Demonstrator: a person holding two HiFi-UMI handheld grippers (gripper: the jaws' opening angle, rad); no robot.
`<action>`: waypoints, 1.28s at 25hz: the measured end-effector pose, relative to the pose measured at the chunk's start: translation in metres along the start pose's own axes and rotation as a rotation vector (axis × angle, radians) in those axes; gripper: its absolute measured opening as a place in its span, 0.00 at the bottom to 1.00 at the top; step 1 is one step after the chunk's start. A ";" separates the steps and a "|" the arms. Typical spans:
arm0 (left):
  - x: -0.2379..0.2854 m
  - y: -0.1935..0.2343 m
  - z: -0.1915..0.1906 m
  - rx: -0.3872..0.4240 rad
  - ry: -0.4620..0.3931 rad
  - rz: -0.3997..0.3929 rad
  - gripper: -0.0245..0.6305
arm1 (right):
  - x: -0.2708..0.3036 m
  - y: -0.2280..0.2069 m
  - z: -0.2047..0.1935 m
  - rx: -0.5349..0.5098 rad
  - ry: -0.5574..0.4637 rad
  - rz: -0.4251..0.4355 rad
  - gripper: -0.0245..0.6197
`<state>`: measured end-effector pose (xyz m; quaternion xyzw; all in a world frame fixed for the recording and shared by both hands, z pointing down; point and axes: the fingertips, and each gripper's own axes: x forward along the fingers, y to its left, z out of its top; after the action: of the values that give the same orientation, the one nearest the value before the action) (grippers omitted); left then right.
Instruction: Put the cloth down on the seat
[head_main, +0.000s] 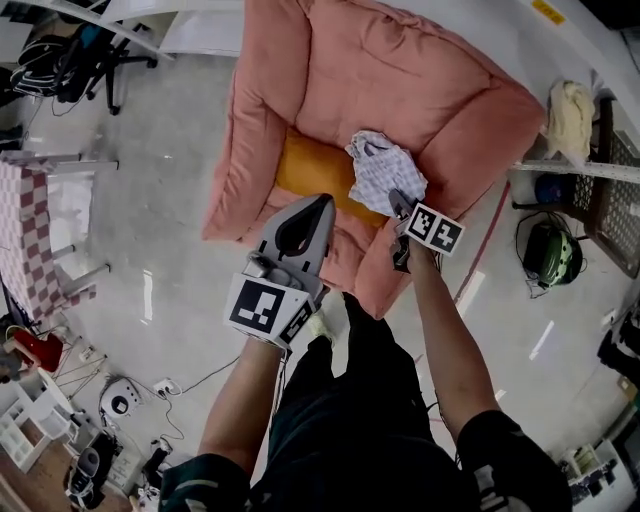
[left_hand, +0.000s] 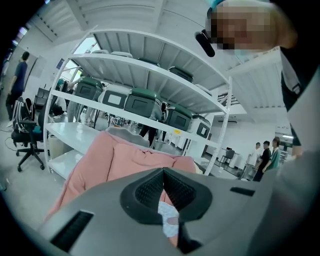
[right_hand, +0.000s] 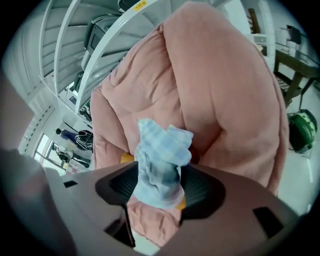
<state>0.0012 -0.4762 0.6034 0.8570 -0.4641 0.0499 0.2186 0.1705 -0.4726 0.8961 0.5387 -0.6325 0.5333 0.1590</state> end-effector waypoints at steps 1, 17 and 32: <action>-0.002 -0.003 -0.001 0.002 0.001 -0.005 0.05 | -0.005 -0.004 -0.001 0.009 -0.005 -0.012 0.44; -0.056 -0.031 -0.001 -0.011 0.021 -0.035 0.05 | -0.136 0.058 0.004 -0.079 -0.251 0.028 0.08; -0.157 -0.050 0.033 -0.009 0.021 0.014 0.05 | -0.274 0.208 -0.006 -0.370 -0.431 0.222 0.06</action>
<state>-0.0504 -0.3452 0.5126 0.8522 -0.4678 0.0580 0.2270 0.0927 -0.3584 0.5814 0.5289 -0.7931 0.2966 0.0570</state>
